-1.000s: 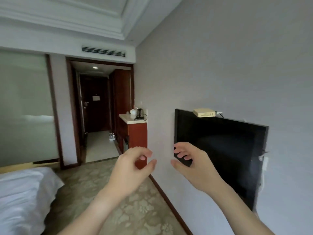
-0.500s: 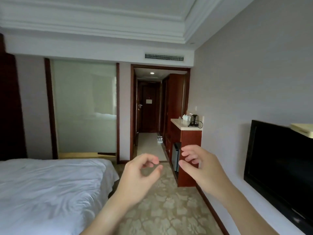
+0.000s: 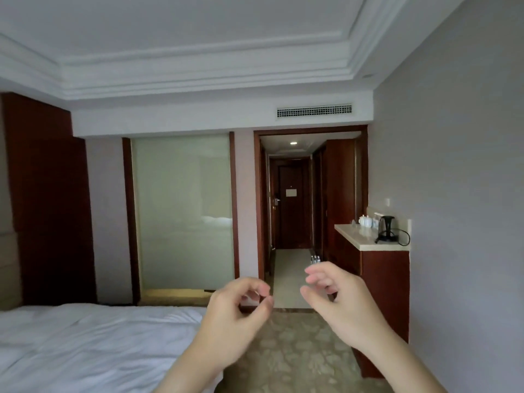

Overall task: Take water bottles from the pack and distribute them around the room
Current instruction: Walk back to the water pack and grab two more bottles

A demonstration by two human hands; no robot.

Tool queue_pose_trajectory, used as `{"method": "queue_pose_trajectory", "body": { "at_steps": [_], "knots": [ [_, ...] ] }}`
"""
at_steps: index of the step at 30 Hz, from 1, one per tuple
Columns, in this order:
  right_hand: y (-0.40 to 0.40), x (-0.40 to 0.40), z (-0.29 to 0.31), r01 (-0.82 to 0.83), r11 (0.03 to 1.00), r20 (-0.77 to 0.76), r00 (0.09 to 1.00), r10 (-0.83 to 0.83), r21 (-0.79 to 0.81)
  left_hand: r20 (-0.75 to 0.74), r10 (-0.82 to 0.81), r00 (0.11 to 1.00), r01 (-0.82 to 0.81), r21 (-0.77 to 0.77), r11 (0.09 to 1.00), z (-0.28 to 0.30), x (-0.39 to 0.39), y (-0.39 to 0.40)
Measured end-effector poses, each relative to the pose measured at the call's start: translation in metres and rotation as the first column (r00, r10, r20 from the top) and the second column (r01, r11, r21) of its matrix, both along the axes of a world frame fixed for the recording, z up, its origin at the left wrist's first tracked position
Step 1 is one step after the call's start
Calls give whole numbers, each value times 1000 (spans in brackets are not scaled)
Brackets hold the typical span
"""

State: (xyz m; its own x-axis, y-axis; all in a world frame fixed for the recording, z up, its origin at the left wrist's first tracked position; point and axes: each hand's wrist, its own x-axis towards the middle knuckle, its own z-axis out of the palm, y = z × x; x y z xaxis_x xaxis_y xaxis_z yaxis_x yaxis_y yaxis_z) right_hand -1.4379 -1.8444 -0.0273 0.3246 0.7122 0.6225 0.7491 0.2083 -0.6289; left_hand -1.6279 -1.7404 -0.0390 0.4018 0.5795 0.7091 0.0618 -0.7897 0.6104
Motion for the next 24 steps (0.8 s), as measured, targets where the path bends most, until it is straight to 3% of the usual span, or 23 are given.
{"method": "queue_pose_trajectory", "body": {
  "at_steps": [14, 24],
  "knots": [
    [279, 108, 4, 31, 999, 50, 998, -29, -35, -22, 41, 999, -40, 41, 998, -6, 104, 291],
    [436, 218, 17, 155, 987, 32, 988, -154, -35, -29, -174, 984, 174, 18, 985, 16, 234, 473]
  ]
}}
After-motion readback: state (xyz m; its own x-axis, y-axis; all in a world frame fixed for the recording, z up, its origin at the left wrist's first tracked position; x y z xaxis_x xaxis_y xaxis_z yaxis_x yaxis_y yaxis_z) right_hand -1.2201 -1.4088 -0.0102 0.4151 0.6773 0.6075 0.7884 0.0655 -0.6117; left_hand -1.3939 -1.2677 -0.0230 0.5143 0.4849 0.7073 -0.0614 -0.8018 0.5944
